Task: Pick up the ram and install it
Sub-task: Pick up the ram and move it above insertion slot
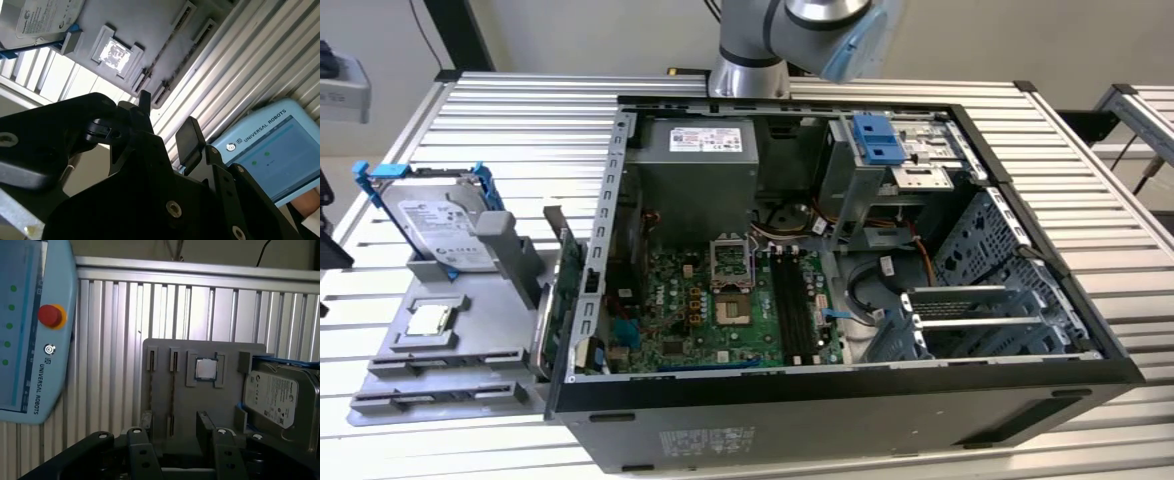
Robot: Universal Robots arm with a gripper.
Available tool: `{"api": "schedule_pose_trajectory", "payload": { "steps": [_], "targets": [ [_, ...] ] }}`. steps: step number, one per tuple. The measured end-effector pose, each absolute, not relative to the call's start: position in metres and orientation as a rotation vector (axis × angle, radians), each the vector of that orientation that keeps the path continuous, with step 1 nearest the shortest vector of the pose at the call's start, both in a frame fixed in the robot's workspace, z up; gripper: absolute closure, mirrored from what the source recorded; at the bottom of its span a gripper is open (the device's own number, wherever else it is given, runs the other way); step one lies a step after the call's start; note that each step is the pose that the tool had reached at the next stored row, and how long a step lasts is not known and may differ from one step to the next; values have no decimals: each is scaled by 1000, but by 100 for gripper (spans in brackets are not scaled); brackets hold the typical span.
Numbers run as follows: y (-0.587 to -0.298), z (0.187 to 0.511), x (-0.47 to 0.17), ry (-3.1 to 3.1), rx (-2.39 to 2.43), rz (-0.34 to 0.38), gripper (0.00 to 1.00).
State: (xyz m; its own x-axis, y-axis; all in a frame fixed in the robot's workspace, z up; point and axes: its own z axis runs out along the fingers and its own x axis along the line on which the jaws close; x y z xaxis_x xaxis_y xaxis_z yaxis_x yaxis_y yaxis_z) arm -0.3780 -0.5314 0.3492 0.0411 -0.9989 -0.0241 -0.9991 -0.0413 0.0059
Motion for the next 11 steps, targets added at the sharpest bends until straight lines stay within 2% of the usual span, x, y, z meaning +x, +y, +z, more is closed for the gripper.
{"api": "schedule_pose_trajectory", "payload": {
  "steps": [11],
  "targets": [
    [-531, 336, -378, 2169, -2256, 34, 0]
  ]
}}
